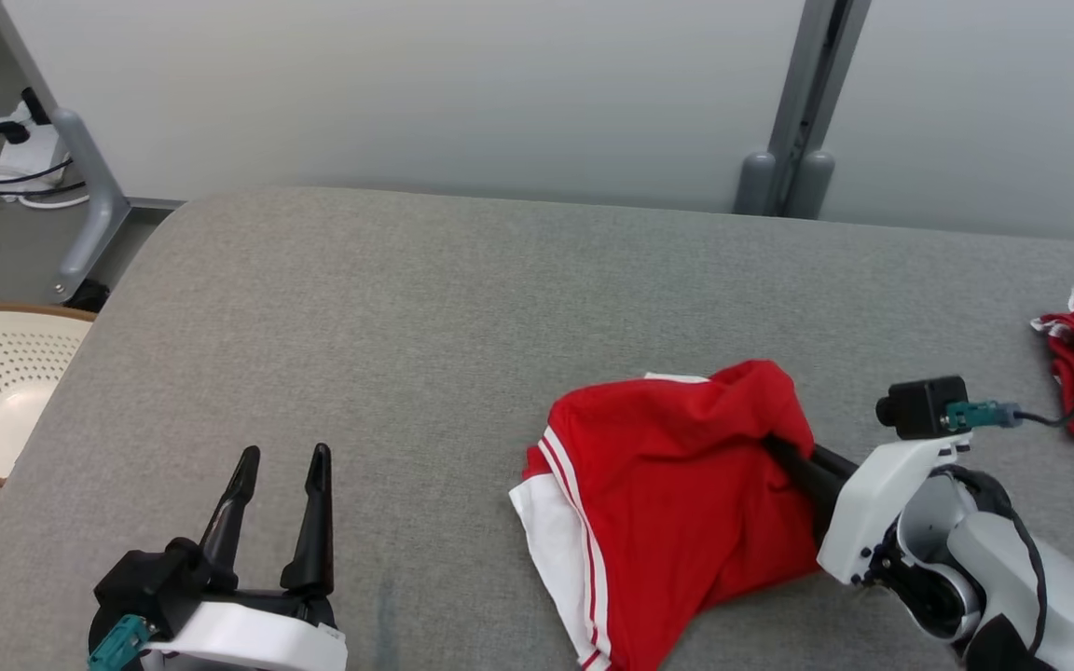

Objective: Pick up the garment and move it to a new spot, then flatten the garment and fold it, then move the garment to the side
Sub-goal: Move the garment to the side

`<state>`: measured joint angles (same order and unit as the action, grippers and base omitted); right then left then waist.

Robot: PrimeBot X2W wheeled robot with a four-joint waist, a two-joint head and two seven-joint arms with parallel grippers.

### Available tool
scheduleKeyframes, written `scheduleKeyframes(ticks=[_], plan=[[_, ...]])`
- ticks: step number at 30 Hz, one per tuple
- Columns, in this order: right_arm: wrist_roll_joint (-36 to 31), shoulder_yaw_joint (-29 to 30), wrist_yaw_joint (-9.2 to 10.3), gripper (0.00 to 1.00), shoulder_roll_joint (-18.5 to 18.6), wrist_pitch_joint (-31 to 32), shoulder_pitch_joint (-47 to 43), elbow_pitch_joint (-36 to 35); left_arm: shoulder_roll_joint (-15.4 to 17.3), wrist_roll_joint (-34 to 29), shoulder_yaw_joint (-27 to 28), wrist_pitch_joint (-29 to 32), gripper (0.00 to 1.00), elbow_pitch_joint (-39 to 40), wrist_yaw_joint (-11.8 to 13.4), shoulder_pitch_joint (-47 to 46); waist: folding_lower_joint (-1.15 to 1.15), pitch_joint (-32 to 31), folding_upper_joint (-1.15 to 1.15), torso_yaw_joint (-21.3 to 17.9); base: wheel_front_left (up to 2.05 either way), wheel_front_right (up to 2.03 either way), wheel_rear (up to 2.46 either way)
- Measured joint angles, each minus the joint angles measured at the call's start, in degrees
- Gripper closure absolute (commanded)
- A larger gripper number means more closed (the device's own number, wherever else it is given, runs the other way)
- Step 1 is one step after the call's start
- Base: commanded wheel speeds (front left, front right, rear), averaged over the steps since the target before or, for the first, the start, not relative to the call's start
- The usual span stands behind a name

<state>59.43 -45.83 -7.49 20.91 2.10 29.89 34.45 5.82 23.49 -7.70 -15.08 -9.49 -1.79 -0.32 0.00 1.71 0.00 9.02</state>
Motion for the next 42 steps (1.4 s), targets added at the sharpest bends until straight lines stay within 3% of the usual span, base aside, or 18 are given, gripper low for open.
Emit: scheduleKeyframes(ticks=[11, 23, 35, 42], plan=[[-0.8, -8.12, 0.0, 1.0, 5.24, -1.14, 13.02, -1.76, -0.45, -1.35, -4.01, 0.26, 0.0, 1.18, -1.78, -3.05, 0.0, 1.82, 0.0, -7.61, 0.0, 0.0, 0.0], [2.94, -10.73, 0.0, 1.0, 12.0, -3.71, 27.38, 1.12, -0.35, -4.05, -9.27, 1.29, 0.0, 3.04, -3.28, -11.12, 0.0, 12.24, 0.0, -14.02, 0.0, 0.0, 0.0], [4.13, -11.01, 0.0, 1.0, 20.98, -5.57, 34.56, 5.43, 1.23, -5.11, -10.12, 2.38, 0.0, 3.65, -3.43, -14.19, 0.0, 20.44, 0.0, -17.42, 0.0, 0.0, 0.0], [2.88, -12.0, 0.0, 1.0, 21.7, -4.57, 38.12, 10.78, 2.27, -5.1, -9.95, 2.8, 0.0, 4.09, -3.21, -14.4, 0.0, 21.83, 0.0, -17.87, 0.0, 0.0, 0.0]])
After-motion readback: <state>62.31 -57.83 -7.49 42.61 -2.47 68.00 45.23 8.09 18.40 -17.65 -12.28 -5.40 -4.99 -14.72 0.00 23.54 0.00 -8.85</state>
